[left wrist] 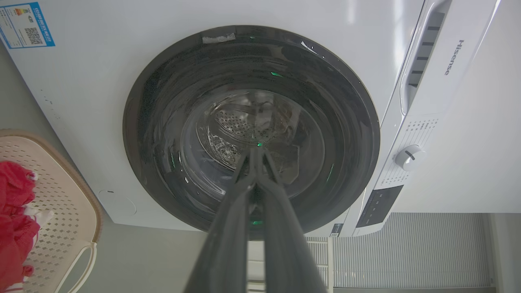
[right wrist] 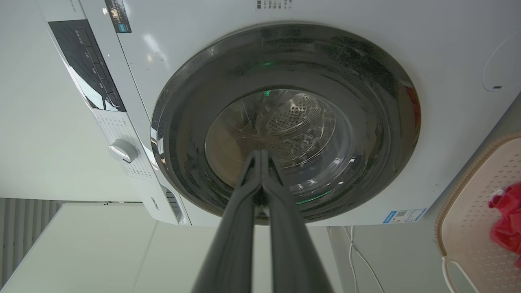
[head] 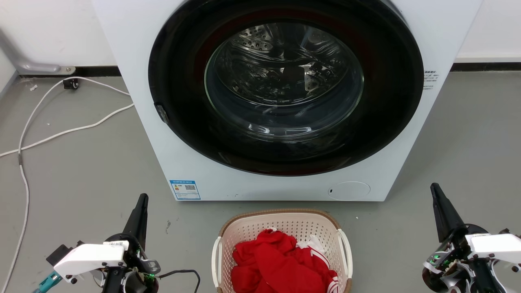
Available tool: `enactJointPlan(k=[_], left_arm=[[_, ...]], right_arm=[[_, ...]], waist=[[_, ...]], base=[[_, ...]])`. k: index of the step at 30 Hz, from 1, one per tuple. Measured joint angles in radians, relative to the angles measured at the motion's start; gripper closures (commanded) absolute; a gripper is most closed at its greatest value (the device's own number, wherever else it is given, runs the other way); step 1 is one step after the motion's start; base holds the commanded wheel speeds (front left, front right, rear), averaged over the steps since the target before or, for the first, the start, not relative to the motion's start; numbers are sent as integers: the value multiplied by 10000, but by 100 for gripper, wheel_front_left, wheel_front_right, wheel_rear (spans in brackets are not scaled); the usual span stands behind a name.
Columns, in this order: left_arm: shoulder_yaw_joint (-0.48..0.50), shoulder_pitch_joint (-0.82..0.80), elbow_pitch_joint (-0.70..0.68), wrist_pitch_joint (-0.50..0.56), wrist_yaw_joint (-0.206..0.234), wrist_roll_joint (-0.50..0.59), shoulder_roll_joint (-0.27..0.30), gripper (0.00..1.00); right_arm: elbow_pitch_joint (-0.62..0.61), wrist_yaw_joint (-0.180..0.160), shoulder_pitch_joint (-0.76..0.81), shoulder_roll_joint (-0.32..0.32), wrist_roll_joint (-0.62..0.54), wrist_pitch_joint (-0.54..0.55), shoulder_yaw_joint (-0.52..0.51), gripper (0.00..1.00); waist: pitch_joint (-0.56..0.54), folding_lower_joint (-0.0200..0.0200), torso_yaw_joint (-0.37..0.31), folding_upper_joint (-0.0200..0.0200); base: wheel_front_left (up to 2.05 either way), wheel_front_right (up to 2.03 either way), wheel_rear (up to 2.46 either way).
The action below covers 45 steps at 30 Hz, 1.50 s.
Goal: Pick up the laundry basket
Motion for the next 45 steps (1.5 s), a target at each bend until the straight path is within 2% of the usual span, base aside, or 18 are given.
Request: enactJointPlan(k=[14,15,23,29,45], left_arm=[[4,0,0,2,0,0,-2,100],[-2,12,29,-2,0,-2,-4,0],[-284,333,276,-226,10,46,-35,0],[-493,332,54,-523,10,428,-40,0],[-965,329,-497,-1198,107,3881,-38,0]], right_arm=[[0,0,0,2,0,0,-2,100],[25,0,15,2,2,0,0,0],[209,0,402,21,-29,-224,178,0],[40,0,428,29,-545,-533,341,0],[-518,0,636,33,-4537,-1198,403,0]], waist=[[0,0,0,0],[0,0,0,0],[3,0,-1,0],[7,0,5,0],[-4,0,33,0]], base=[[0,0,0],[0,0,0],[0,0,0],[0,0,0],[0,0,0]])
